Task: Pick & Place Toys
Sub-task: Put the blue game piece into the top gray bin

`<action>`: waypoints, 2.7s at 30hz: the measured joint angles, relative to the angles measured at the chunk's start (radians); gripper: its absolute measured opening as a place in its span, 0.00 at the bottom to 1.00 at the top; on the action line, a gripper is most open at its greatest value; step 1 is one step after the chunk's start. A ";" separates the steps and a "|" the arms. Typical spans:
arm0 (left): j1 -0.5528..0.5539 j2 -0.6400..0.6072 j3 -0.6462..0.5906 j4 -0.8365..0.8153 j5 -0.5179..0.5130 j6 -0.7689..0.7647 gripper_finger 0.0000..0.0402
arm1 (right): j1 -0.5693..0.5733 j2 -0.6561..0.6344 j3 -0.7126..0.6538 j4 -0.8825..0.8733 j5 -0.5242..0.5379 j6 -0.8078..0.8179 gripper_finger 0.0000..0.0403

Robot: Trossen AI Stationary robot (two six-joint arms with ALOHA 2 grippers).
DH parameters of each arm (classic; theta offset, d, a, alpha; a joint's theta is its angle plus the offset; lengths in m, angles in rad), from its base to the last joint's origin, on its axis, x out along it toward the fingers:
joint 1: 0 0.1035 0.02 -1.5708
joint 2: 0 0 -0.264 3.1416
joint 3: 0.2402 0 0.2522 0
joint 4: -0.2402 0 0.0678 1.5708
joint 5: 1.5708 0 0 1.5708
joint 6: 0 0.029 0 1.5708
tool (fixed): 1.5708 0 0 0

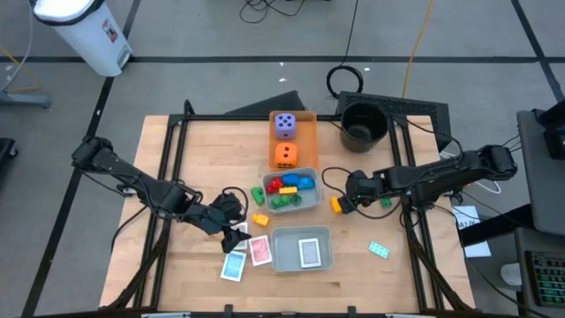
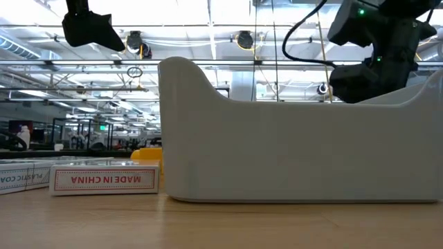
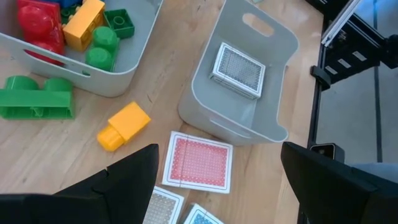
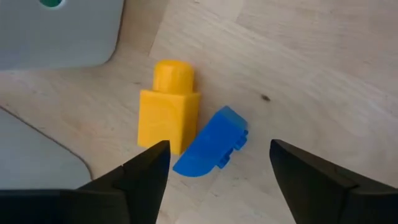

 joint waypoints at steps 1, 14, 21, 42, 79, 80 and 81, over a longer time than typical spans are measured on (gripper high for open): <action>0.000 0.000 0.000 0.000 -0.002 0.004 0.85 | 0.000 0.000 -0.008 0.010 0.000 0.000 0.66; 0.012 0.000 0.000 0.000 -0.029 0.015 0.85 | -0.033 0.002 -0.061 0.010 0.025 0.027 0.54; 0.027 0.000 0.000 0.000 -0.025 0.015 0.85 | -0.063 0.001 -0.061 -0.012 0.017 -0.001 0.45; 0.027 0.000 0.000 0.000 -0.024 0.018 0.85 | -0.098 -0.076 -0.061 0.142 -0.004 -0.313 0.40; 0.085 0.000 0.000 0.024 -0.032 -0.005 0.85 | 0.056 0.018 0.389 -0.294 0.073 -1.728 0.43; 0.085 0.000 0.000 0.024 -0.037 -0.008 0.85 | 0.055 0.023 0.379 -0.315 0.073 -1.728 0.45; 0.085 0.000 0.000 0.024 -0.043 -0.010 0.85 | 0.054 0.030 0.371 -0.329 0.073 -1.728 0.46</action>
